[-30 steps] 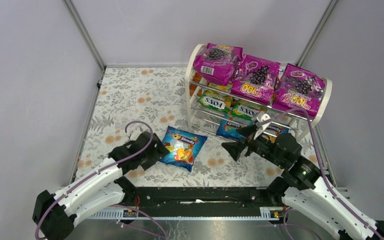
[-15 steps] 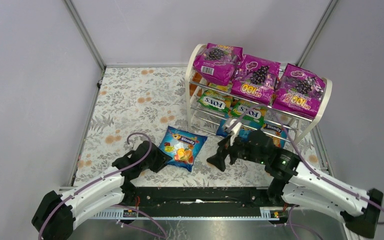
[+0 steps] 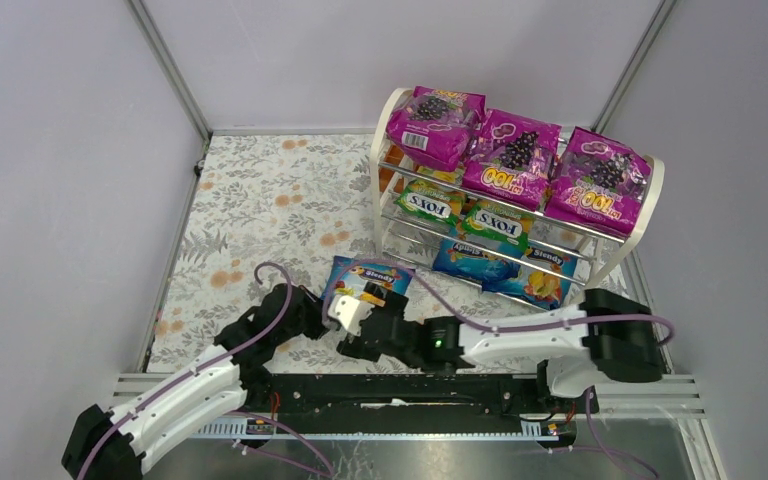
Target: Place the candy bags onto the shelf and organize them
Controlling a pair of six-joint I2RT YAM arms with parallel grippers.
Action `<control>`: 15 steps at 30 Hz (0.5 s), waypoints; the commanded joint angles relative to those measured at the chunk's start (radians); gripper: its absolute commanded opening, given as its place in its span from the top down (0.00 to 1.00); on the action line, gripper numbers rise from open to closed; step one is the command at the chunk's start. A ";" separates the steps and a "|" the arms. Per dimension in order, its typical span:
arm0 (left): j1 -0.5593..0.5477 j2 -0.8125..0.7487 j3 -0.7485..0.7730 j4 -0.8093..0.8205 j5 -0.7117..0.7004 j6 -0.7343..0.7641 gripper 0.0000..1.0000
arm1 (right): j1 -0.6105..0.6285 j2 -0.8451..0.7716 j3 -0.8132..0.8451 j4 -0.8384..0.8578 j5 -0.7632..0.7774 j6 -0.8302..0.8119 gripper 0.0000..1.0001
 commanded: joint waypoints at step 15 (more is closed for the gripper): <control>0.009 -0.072 0.092 0.076 0.163 0.068 1.00 | 0.012 0.344 -0.064 0.535 0.281 -0.448 0.07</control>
